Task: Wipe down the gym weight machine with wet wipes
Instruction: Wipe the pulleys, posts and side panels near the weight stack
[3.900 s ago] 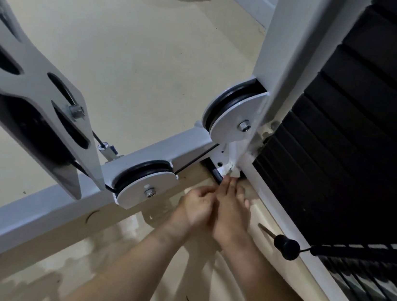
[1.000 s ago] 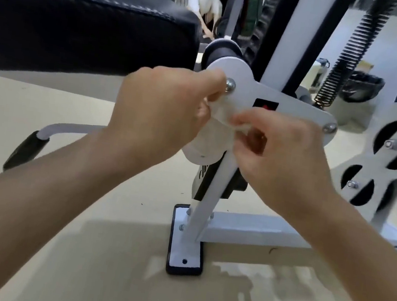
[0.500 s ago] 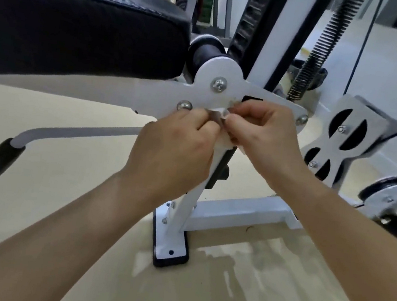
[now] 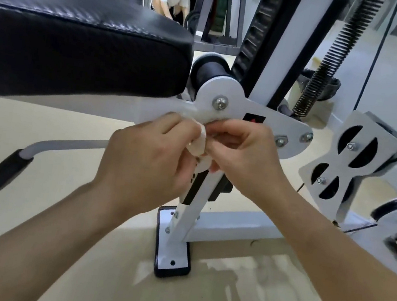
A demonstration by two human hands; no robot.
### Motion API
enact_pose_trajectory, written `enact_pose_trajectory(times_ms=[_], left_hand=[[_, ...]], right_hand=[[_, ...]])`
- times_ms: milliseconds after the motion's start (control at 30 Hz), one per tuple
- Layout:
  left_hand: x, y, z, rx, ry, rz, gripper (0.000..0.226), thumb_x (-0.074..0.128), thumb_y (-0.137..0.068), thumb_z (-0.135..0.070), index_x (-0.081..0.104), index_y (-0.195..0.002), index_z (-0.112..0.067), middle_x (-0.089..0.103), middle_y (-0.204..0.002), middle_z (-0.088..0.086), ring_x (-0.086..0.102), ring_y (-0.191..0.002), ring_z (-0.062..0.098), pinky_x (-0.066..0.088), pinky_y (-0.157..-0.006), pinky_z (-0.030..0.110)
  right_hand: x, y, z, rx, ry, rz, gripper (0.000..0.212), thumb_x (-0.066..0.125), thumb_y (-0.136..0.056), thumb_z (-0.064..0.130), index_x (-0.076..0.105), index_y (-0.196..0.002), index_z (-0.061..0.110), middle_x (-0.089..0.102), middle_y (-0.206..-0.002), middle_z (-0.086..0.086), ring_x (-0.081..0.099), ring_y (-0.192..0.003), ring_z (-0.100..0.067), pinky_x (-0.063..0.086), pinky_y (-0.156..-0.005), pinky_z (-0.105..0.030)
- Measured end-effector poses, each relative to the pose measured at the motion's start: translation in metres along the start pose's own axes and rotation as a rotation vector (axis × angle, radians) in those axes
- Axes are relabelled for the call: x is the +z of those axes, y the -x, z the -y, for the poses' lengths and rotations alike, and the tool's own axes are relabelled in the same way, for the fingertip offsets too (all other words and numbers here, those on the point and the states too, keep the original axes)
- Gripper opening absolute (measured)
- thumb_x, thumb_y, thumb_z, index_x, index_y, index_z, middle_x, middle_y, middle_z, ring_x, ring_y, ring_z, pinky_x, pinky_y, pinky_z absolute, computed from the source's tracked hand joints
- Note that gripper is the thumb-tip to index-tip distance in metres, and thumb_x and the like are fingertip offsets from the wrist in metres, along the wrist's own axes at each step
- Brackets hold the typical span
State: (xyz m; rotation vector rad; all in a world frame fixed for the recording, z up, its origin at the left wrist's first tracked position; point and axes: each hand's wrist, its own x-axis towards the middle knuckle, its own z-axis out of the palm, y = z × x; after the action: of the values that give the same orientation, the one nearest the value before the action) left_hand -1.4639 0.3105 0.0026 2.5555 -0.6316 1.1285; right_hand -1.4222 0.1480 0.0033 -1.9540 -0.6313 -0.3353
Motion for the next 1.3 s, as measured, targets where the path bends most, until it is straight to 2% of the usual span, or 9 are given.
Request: enact_pose_trajectory(times_ms=[100,200,333,433,633,900,1033,1167,1300], left_hand=[[0.001,-0.004,-0.009,-0.003,-0.038,0.044,0.026,0.051,-0.085,-0.020,0.066,-0.105,-0.014,0.065,-0.085,0.001,0.055,-0.058,0.026,0.044,-0.044,0.032],[0.008,-0.007,-0.023,0.014,-0.060,0.058,0.027,0.054,-0.086,-0.017,0.066,-0.110,-0.013,0.062,-0.081,0.004,0.052,-0.058,0.026,0.044,-0.041,0.036],[0.013,-0.017,-0.034,0.051,0.009,-0.016,0.022,0.053,-0.088,-0.015,0.067,-0.105,-0.013,0.061,-0.079,0.002,0.054,-0.060,0.025,0.045,-0.042,0.037],[0.021,-0.019,-0.038,0.039,0.024,0.014,0.023,0.050,-0.088,-0.019,0.063,-0.107,-0.015,0.061,-0.083,-0.001,0.051,-0.069,0.020,0.045,-0.043,0.035],[0.040,-0.033,-0.052,-0.033,-0.016,0.062,0.043,0.054,-0.083,-0.015,0.060,-0.125,-0.010,0.064,-0.093,0.005,0.057,-0.066,0.026,0.048,-0.046,0.038],[0.057,-0.049,-0.079,0.006,-0.096,0.069,0.041,0.061,-0.078,-0.016,0.064,-0.118,-0.010,0.064,-0.088,0.004,0.058,-0.065,0.026,0.037,-0.046,0.028],[0.063,-0.042,-0.078,0.005,0.041,0.150,0.038,0.054,-0.083,-0.017,0.061,-0.121,-0.019,0.063,-0.094,-0.001,0.058,-0.067,0.023,0.046,-0.046,0.032],[0.068,-0.033,-0.081,0.011,0.018,0.222,0.031,0.050,-0.088,-0.025,0.063,-0.115,-0.022,0.064,-0.095,-0.005,0.059,-0.066,0.019,0.040,-0.047,0.027],[0.068,-0.028,-0.079,0.057,-0.006,0.243,0.026,0.050,-0.090,-0.031,0.067,-0.108,-0.021,0.065,-0.090,-0.005,0.059,-0.062,0.019,0.044,-0.044,0.028]], right_hand=[[-0.018,0.001,0.003,0.172,-0.316,-0.176,0.019,0.065,-0.083,-0.007,0.075,-0.081,0.009,0.073,-0.068,-0.004,0.070,-0.057,-0.018,0.055,-0.055,-0.026],[-0.040,-0.006,0.000,0.193,-0.466,-0.398,0.015,0.065,-0.083,-0.006,0.071,-0.090,0.006,0.072,-0.077,-0.019,0.072,-0.063,-0.027,0.060,-0.061,-0.038],[-0.021,0.003,-0.003,-0.010,-0.215,-0.217,0.036,0.068,-0.078,0.006,0.053,-0.105,0.025,0.071,-0.070,-0.001,0.069,-0.062,-0.013,0.054,-0.059,-0.026],[-0.015,0.010,-0.012,-0.077,-0.246,-0.102,0.044,0.058,-0.083,-0.008,0.048,-0.110,0.025,0.066,-0.076,0.007,0.065,-0.063,-0.006,0.048,-0.062,-0.018],[-0.070,0.017,-0.020,0.327,-0.680,-0.345,0.020,0.054,-0.087,-0.010,0.061,-0.088,0.009,0.074,-0.079,-0.016,0.074,-0.075,-0.028,0.059,-0.067,-0.032],[-0.078,0.030,-0.049,0.417,-1.133,-0.421,0.017,0.057,-0.079,-0.006,0.066,-0.077,0.008,0.071,-0.076,-0.017,0.071,-0.072,-0.025,0.058,-0.070,-0.029],[-0.071,0.040,-0.073,0.491,-1.281,-0.405,0.015,0.056,-0.076,-0.004,0.066,-0.083,0.005,0.072,-0.081,-0.015,0.071,-0.076,-0.022,0.058,-0.071,-0.028],[-0.057,0.047,-0.083,0.558,-1.100,-0.290,0.020,0.058,-0.084,-0.002,0.074,-0.092,0.006,0.071,-0.090,-0.015,0.066,-0.087,-0.025,0.056,-0.085,-0.035],[-0.059,0.047,-0.072,0.513,-0.497,-0.234,0.014,0.065,-0.090,0.013,0.073,-0.081,0.006,0.072,-0.072,-0.003,0.068,-0.067,-0.016,0.059,-0.078,-0.040]])
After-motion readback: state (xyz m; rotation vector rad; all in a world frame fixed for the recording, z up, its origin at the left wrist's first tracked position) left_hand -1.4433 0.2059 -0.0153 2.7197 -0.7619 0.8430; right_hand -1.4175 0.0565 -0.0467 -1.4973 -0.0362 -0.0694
